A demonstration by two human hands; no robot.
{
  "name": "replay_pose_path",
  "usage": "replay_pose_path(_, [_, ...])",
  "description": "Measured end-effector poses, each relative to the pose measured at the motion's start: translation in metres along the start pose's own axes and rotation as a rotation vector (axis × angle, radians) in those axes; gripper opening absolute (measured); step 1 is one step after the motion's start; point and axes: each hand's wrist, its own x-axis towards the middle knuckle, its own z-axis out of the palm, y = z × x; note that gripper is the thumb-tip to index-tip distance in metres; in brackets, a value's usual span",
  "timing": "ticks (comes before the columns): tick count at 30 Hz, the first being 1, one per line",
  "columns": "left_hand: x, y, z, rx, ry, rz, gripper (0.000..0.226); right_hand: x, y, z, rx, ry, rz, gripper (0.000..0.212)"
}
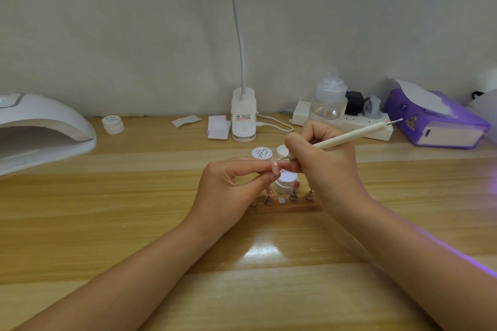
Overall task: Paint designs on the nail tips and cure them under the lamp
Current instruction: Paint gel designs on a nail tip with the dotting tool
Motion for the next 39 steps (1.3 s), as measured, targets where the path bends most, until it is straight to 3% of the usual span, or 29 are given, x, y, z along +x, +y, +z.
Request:
replay_pose_path(7, [0.0003,-0.0002,-0.0003,0.013,0.006,-0.010,0.017,0.0010,0.0005,0.0001,0.065,0.019,0.034,0.031])
replay_pose_path(21, [-0.0005,0.0013,-0.0001,0.029,0.033,-0.052,0.018,-0.0029,0.0002,-0.0009,-0.076,-0.061,-0.055,0.029])
replay_pose_path(39, [-0.0003,0.0003,-0.0003,0.032,0.026,-0.045,0.019,-0.0010,0.0024,-0.0012,-0.080,-0.060,-0.074,0.038])
